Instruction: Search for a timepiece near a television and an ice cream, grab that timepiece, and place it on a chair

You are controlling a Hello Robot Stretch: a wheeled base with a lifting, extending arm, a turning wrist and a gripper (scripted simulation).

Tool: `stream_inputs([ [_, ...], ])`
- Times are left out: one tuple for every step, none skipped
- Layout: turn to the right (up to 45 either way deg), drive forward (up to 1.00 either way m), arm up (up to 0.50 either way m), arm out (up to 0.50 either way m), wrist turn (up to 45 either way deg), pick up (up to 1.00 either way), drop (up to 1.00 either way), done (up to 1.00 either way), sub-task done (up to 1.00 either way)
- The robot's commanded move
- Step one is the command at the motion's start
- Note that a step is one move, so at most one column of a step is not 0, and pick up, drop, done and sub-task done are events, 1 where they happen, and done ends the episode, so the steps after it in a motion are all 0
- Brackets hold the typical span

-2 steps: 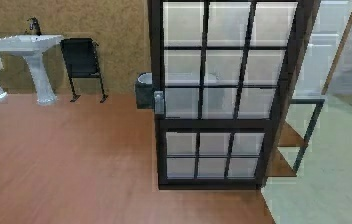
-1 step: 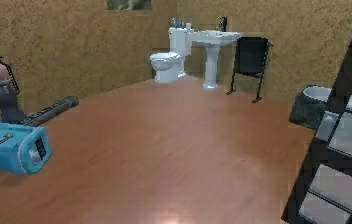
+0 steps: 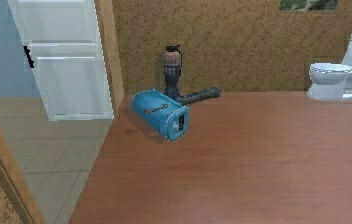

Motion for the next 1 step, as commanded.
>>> stream_inputs([
  [-3.0,0.00,0.00,0.00,0.0,0.00,0.00,0.00,0.00],
])
